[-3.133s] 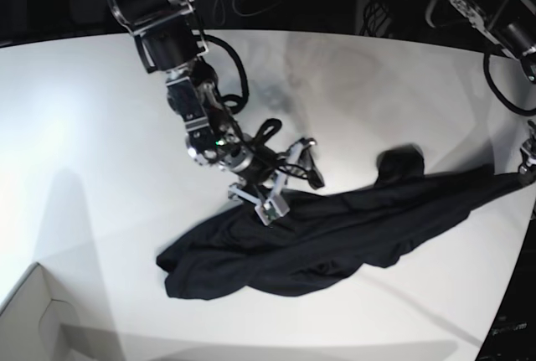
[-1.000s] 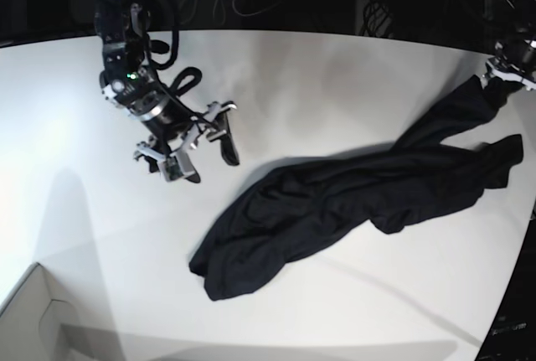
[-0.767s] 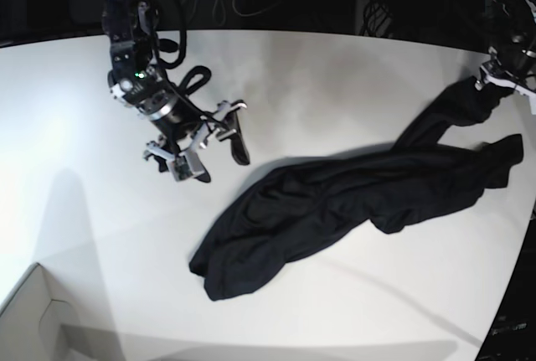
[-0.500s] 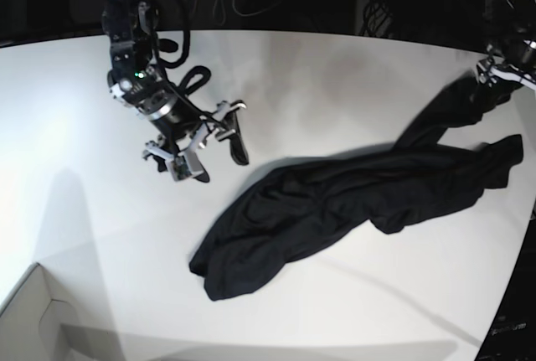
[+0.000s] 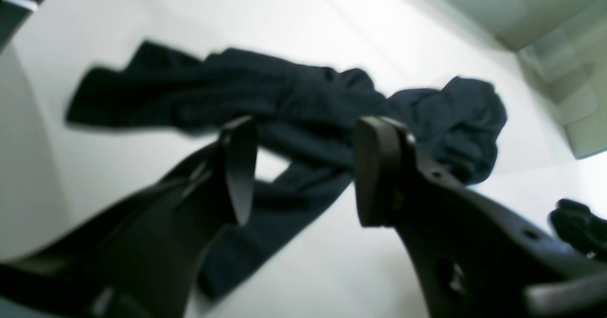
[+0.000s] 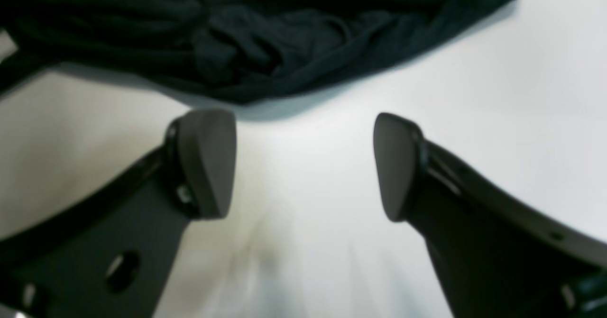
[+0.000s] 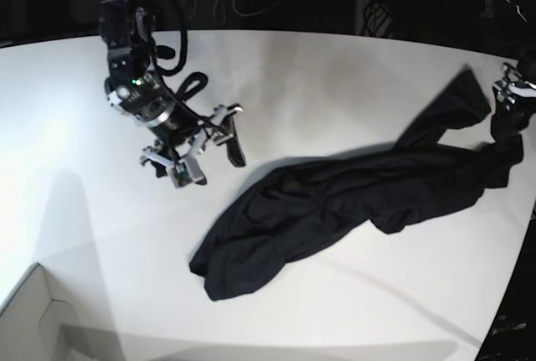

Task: Layout the t-shirt on the table in an organized manner, then fold the t-shirt properly
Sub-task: 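Drag the shirt end with the left gripper along the table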

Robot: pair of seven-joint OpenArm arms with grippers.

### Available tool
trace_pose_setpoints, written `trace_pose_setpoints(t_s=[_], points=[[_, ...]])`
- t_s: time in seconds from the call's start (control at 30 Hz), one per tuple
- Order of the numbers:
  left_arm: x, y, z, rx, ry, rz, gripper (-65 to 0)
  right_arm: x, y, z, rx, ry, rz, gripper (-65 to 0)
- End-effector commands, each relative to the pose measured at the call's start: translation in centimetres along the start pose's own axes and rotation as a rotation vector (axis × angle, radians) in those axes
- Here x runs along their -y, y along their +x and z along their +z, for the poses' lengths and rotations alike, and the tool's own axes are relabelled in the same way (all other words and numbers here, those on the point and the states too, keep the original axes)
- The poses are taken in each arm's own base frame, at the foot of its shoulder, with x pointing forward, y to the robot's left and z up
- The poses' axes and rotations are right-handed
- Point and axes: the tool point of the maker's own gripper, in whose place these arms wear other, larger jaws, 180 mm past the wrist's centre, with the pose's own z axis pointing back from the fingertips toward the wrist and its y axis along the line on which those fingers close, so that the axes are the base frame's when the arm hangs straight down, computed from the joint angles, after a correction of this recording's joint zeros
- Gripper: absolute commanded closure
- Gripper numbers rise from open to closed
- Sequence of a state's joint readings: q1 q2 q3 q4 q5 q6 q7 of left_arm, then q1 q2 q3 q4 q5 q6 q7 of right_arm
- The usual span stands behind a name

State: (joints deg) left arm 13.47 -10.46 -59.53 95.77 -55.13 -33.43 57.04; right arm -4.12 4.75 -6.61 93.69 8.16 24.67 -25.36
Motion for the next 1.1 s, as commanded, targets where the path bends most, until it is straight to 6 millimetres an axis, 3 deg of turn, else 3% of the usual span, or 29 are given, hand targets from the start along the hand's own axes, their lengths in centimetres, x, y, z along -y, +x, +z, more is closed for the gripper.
trace_pose_setpoints(t_s=[0.0,0.1,0.2,0.33,0.5,0.63,0.8,0.87,0.97,1.07], points=[[0.1,1.3,0.2,0.035,-0.013,-0.016,-31.9,0.4,2.1,-0.4,0.051,0.004,0.01,-46.2],[-0.5,0.5,0.1,0.019,-0.004,0.008,-31.9,0.5,2.8,-1.5,0.027,0.013,0.026,-46.1],[-0.6,0.4,0.2,0.015,0.0,0.009,-31.9,-0.9,3.4,-2.6,0.024,0.058,0.055,-46.1],[-0.8,0.9,0.2,0.029,0.007,0.007,-31.9,-3.4,2.5,-3.6,-0.006,0.127,0.084,-46.0],[-1.5,2.4,-2.4,0.037,0.062,-0.028,-31.9,-6.3,2.8,-4.9,-0.012,0.197,0.101,-37.7],[-1.9,4.2,-4.0,0.05,0.117,-0.084,-32.0,-6.4,2.6,-4.8,-0.016,0.199,0.097,-31.7],[-1.6,6.6,-6.2,0.045,0.189,-0.175,-32.0,-5.4,2.0,-4.5,-0.032,0.183,0.117,-31.0],[-0.9,6.2,-7.5,-0.001,0.197,-0.226,-32.0,-4.8,1.7,-4.3,-0.042,0.175,0.126,-31.0],[-0.3,4.0,-9.3,-0.068,0.19,-0.232,-32.0,-4.3,0.8,-4.0,-0.06,0.167,0.132,-30.9],[-0.4,2.7,-9.5,-0.064,0.205,-0.227,-32.0,-3.8,0.4,-3.6,-0.07,0.161,0.143,-31.0]])
